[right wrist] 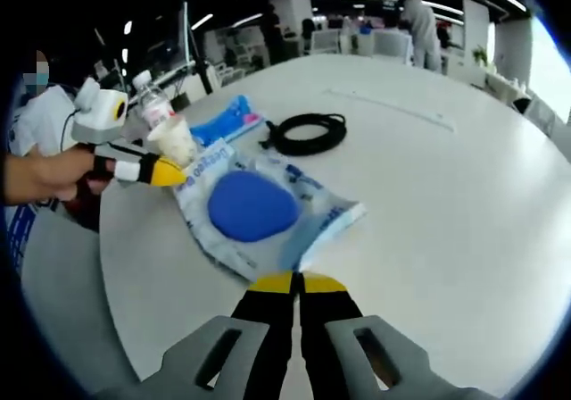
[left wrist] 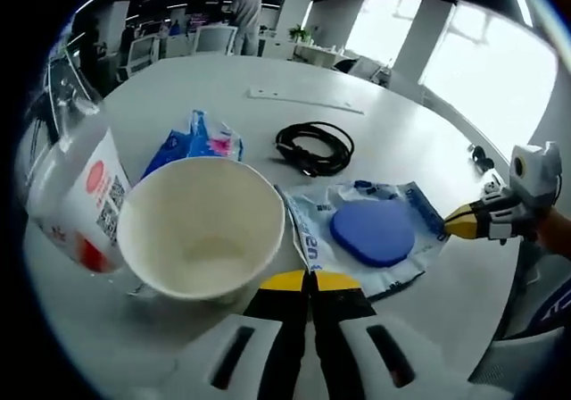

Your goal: Arrange the tabletop items into an orderly group along one side of the table until the central work area is clear of visible clutter.

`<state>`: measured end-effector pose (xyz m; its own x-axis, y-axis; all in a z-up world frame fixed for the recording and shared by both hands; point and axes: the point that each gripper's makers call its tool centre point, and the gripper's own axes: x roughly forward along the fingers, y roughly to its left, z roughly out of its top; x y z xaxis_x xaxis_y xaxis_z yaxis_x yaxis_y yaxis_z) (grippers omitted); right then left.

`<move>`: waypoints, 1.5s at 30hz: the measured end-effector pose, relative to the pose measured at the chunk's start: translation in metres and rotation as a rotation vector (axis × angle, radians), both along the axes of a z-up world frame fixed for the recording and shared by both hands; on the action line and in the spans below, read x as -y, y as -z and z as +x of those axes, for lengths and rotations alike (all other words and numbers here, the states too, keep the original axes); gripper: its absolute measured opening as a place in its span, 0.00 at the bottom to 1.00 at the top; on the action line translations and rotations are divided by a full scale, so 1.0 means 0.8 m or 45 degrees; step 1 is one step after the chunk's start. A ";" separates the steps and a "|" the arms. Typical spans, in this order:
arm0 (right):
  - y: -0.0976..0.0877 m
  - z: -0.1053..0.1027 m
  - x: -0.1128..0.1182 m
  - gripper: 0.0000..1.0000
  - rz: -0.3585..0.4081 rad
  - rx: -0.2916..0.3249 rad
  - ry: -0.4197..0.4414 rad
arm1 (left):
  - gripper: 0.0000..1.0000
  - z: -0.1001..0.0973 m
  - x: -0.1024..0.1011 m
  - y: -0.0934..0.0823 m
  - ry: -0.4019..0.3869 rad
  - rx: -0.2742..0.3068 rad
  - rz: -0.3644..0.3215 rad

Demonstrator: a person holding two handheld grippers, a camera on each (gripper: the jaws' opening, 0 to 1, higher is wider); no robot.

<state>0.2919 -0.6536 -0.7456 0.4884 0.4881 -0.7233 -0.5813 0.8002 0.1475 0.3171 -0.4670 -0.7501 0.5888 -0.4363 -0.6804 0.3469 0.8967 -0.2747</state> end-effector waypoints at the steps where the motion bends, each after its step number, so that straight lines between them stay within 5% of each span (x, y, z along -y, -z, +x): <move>1: 0.000 0.000 0.000 0.00 -0.001 0.000 0.000 | 0.00 0.001 0.000 0.001 0.001 0.001 0.003; 45: 0.004 0.006 0.012 0.00 0.023 -0.011 0.051 | 0.05 0.009 0.005 0.007 0.025 0.065 0.039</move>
<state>0.2963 -0.6630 -0.7485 0.5015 0.4812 -0.7190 -0.5472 0.8201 0.1673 0.3242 -0.4709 -0.7558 0.6150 -0.4271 -0.6629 0.3771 0.8976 -0.2284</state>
